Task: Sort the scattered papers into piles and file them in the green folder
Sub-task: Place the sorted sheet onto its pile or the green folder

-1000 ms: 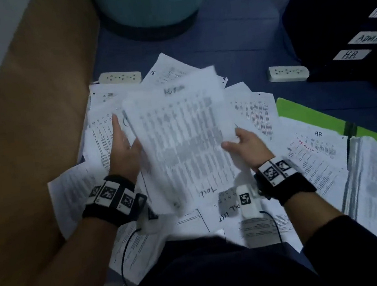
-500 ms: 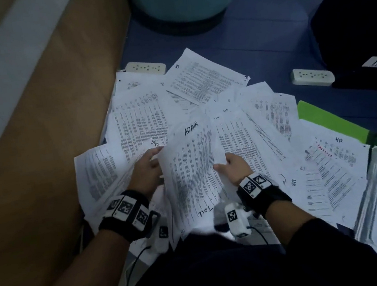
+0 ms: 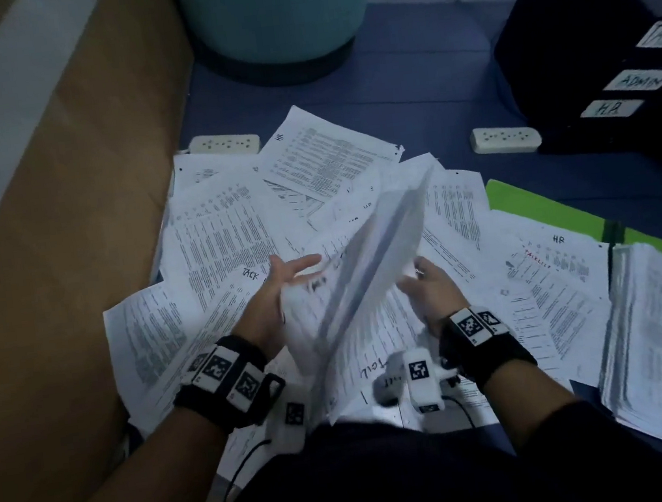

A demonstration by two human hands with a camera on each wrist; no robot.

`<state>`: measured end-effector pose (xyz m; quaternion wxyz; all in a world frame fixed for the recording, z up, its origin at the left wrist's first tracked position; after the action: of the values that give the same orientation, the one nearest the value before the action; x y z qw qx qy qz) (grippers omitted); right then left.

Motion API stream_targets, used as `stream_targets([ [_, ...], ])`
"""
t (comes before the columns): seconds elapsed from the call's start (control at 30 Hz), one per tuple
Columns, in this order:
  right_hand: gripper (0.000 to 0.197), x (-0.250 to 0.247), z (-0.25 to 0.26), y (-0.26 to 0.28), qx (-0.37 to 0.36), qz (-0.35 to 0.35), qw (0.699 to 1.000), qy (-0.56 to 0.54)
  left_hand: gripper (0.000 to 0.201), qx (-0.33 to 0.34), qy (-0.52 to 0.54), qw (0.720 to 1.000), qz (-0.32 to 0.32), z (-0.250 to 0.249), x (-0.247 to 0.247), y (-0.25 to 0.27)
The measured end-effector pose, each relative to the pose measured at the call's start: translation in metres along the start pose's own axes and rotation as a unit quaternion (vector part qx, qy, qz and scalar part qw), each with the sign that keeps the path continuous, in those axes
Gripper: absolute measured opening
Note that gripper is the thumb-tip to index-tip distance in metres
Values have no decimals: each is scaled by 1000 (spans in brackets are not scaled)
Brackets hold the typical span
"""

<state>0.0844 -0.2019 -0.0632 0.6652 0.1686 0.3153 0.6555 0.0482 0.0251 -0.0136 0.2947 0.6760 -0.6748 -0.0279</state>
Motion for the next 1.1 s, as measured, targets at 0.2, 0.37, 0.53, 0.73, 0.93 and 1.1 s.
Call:
stream_targets([
  [0.2, 3, -36, -3, -13, 3, -50, 994, -100, 26, 45, -97, 994, 13, -15, -5, -6],
  [0.37, 67, -36, -6, -13, -23, -53, 998, 6, 21, 127, -299, 945, -28, -19, -14, -15],
  [0.53, 5, -52, -5, -7, -40, -77, 996, 30, 28, 116, -303, 944, -63, -15, -23, -17],
  [0.73, 44, -46, -17, -9, 10, -67, 973, 221, 17, -43, -227, 970, -73, 25, -39, -19],
  [0.93, 34, -14, -20, 0, -14, 4, 992, 127, 66, -33, -301, 949, -94, 29, -44, -21],
  [1.1, 40, 8, -25, -14, 8, 18, 971, 237, 48, 0, -393, 914, -101, 29, -49, -24],
])
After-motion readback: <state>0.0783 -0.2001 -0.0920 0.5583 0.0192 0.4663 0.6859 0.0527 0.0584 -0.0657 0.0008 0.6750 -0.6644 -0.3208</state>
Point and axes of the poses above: each hand's wrist, its own y-axis away from the middle knuckle, its own x-axis out of the palm, z = x × y, the point moved 8 cm from there along -y, towards the middle knuckle, and after that the axes turned 7 degrees about x, right-handed, at the moved point
